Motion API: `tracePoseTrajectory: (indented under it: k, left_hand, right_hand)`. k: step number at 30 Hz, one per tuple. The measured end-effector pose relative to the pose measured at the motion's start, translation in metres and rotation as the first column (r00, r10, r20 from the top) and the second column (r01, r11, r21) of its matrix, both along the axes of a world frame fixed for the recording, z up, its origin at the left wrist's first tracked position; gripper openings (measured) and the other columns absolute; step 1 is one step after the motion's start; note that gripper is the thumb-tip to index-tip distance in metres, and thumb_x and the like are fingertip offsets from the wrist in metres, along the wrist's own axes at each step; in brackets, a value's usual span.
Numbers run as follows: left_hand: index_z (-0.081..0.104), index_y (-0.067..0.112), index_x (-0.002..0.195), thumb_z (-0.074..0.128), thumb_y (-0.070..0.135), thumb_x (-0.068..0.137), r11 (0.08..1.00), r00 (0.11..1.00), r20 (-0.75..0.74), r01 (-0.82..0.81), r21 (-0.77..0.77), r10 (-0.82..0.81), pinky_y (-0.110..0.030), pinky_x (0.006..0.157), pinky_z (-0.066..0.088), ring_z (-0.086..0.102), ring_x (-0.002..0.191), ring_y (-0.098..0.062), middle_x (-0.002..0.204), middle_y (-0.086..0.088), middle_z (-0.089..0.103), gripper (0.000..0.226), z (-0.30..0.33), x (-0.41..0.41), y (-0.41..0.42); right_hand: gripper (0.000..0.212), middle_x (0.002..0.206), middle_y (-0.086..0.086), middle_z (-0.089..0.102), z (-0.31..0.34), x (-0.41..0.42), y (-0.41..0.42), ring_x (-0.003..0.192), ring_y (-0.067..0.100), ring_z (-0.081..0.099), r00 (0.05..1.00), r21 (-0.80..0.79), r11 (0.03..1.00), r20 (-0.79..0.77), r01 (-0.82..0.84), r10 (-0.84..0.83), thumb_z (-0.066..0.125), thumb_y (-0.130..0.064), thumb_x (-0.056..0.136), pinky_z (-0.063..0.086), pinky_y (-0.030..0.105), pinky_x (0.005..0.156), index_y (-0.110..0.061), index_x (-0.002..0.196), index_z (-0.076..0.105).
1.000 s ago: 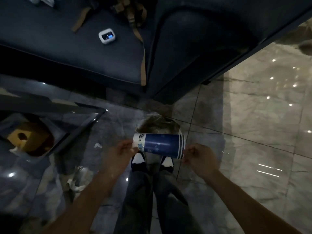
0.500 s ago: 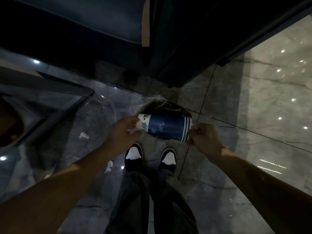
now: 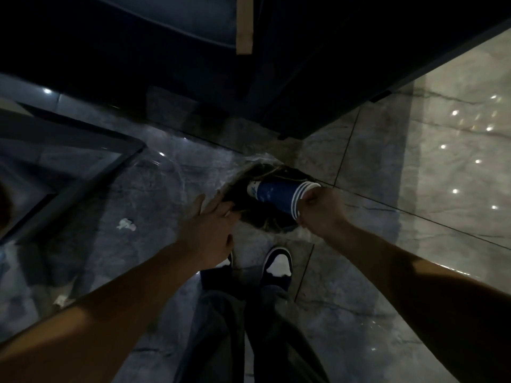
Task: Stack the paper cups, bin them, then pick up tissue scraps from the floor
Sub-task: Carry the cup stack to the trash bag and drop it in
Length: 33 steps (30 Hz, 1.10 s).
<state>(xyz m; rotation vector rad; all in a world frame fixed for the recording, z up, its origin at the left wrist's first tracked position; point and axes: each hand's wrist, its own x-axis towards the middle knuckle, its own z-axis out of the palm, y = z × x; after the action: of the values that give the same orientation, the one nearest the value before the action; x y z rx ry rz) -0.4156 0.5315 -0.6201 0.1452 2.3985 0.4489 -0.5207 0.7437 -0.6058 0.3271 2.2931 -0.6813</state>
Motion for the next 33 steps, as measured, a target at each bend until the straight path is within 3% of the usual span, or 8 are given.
tracePoseTrajectory:
  k: [2, 4, 7, 9, 12, 16, 27, 33]
  left_hand:
    - [0.030, 0.027, 0.152, 0.047, 0.032, 0.094, 0.999, 0.999, 0.010, 0.041, -0.033, -0.041, -0.050, 0.122, -0.006, -0.003, 0.153, -0.021, 0.164, 0.004, 0.018, 0.061, -0.006, 0.004, 0.000]
    - [0.028, 0.026, 0.154, 0.047, 0.033, 0.094, 0.998, 0.999, 0.018, 0.050, -0.036, -0.049, -0.052, 0.122, -0.006, -0.006, 0.153, -0.022, 0.165, 0.004, 0.014, 0.063, -0.012, 0.009, 0.000]
    - [0.031, 0.024, 0.153, 0.047, 0.032, 0.093, 0.999, 0.999, -0.007, 0.040, -0.011, -0.041, -0.050, 0.123, -0.005, -0.002, 0.153, -0.023, 0.165, 0.000, 0.016, 0.063, -0.019, 0.016, 0.000]
    - [0.034, 0.022, 0.151, 0.049, 0.031, 0.091, 0.999, 0.999, -0.037, 0.038, 0.007, -0.038, -0.046, 0.121, -0.007, 0.004, 0.153, -0.024, 0.164, -0.003, 0.020, 0.063, -0.021, 0.021, 0.001]
    - [0.046, 0.017, 0.146, 0.060, 0.027, 0.085, 1.000, 0.996, -0.091, 0.012, 0.024, -0.009, -0.047, 0.119, -0.001, 0.019, 0.151, -0.028, 0.159, -0.009, 0.033, 0.063, -0.023, 0.025, 0.004]
    - [0.054, 0.015, 0.140, 0.069, 0.022, 0.077, 0.998, 0.990, -0.129, -0.058, 0.033, 0.062, -0.051, 0.120, 0.009, 0.024, 0.149, -0.029, 0.155, -0.011, 0.040, 0.065, -0.025, 0.026, 0.008]
    - [0.048, 0.016, 0.143, 0.067, 0.029, 0.077, 0.994, 0.989, -0.104, -0.110, -0.030, 0.106, -0.058, 0.119, 0.016, 0.015, 0.152, -0.029, 0.159, -0.009, 0.033, 0.070, -0.024, 0.028, 0.005]
    - [0.047, 0.014, 0.144, 0.067, 0.029, 0.078, 0.995, 0.988, -0.119, -0.103, -0.009, 0.101, -0.052, 0.120, 0.014, 0.016, 0.151, -0.030, 0.158, -0.011, 0.034, 0.070, -0.023, 0.034, -0.001]
  right_hand:
    - [0.038, 0.048, 0.001, 0.045, -0.008, -0.001, -0.006, 0.045, 0.015, 0.045, 0.999, 0.025, 0.998, -0.012, -0.051, 0.052, 0.052, -0.005, 0.082, 0.032, 0.020, 0.044, -0.016, 0.047, 0.040]
    - [0.029, 0.055, 0.005, 0.052, -0.018, -0.001, -0.010, 0.055, 0.024, 0.055, 0.995, 0.054, 0.994, 0.002, -0.095, 0.095, 0.053, -0.009, 0.084, 0.045, 0.027, 0.050, -0.012, 0.056, 0.047]
    - [0.017, 0.085, 0.012, 0.069, -0.029, 0.001, -0.014, 0.080, 0.029, 0.067, 0.984, 0.104, 0.979, 0.041, -0.178, 0.174, 0.055, -0.019, 0.086, 0.060, 0.041, 0.070, -0.006, 0.089, 0.065]
    - [0.024, 0.093, 0.009, 0.069, -0.038, 0.001, -0.014, 0.084, 0.025, 0.067, 0.981, 0.126, 0.973, 0.067, -0.191, 0.184, 0.055, -0.022, 0.086, 0.057, 0.031, 0.067, -0.008, 0.103, 0.065]
    - [0.016, 0.084, 0.004, 0.060, -0.049, 0.003, -0.018, 0.077, 0.019, 0.059, 0.973, 0.135, 0.964, 0.067, -0.229, 0.222, 0.056, -0.018, 0.088, 0.039, 0.017, 0.052, -0.007, 0.097, 0.063]
    - [0.019, 0.098, 0.020, 0.066, -0.064, 0.004, -0.027, 0.092, 0.034, 0.065, 0.967, 0.110, 0.961, 0.026, -0.255, 0.254, 0.056, -0.012, 0.088, 0.046, 0.029, 0.066, -0.001, 0.101, 0.063]
    - [0.017, 0.089, 0.017, 0.069, -0.084, 0.016, -0.061, 0.083, 0.037, 0.067, 0.886, 0.108, 0.883, -0.030, -0.457, 0.462, 0.049, -0.016, 0.089, 0.042, 0.030, 0.060, -0.007, 0.085, 0.063]
    - [0.023, 0.104, 0.019, 0.067, -0.084, 0.022, -0.054, 0.094, 0.037, 0.065, 0.895, 0.150, 0.883, 0.104, -0.445, 0.434, 0.056, -0.021, 0.088, 0.048, 0.032, 0.069, -0.003, 0.102, 0.061]
